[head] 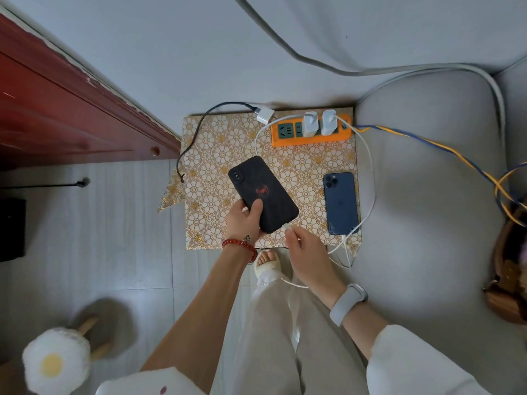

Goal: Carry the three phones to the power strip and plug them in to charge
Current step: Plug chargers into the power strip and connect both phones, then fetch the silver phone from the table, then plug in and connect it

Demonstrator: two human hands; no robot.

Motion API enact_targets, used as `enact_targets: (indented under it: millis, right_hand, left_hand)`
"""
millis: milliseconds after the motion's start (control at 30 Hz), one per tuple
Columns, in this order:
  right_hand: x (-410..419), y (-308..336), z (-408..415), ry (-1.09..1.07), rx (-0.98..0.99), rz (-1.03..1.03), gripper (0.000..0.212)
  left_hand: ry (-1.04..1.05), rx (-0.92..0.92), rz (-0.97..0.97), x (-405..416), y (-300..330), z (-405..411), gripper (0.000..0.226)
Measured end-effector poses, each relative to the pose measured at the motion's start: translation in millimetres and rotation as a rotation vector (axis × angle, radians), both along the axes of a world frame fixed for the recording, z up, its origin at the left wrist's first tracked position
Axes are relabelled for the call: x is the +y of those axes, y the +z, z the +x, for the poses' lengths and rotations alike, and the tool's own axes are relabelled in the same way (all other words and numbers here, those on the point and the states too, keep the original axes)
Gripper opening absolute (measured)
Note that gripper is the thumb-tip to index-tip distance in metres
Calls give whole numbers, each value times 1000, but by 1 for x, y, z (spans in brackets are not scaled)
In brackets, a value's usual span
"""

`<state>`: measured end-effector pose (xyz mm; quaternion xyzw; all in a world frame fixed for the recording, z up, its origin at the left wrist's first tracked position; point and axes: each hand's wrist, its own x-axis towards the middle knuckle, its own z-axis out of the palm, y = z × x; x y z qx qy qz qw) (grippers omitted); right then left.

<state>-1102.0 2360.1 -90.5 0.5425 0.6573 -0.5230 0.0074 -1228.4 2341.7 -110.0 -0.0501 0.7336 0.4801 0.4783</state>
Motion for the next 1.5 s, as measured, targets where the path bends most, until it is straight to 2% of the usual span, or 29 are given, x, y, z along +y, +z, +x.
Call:
enact_targets:
  millis: [200,400,467,567,667,833,933,1067,1167,1333,1500]
  right_hand:
    - [-2,-7,11,-44,-44,-63,37]
    - [21,-14,22,281,-250,-138,40]
    - [36,-17,34,319,-306,-64,37]
    - [61,-25,56,358,-364,206,26]
    - [89,-41,74,566,-403,405,28]
    - [122,-65,97,918,-483,490,44]
    - [125,-68,104,1015,-496,496,44]
    - [123,-67,101,999,-500,457,47]
    - [122,-62,92,906,-467,439,41]
    - [120,-52,67,795,-358,437,35]
    - [112,-35,29,784,-246,434,35]
  left_hand:
    - [-77,-33,-65,3,-7,14,25]
    - [-196,-44,-107,11,-27,21,21]
    - [-260,-20,-96,18,-36,27,24]
    - [-362,39,-110,30,-48,41,27]
    - [-452,52,-182,44,-61,58,28]
    - [-532,110,-284,50,-77,74,30]
    - [-630,281,-416,48,-79,79,37]
    - [-728,383,-427,50,-71,90,55]
    - [-783,391,-435,55,-68,90,52]
    - [-641,524,-352,61,-52,56,37]
    - [-538,579,-387,50,-32,-7,35]
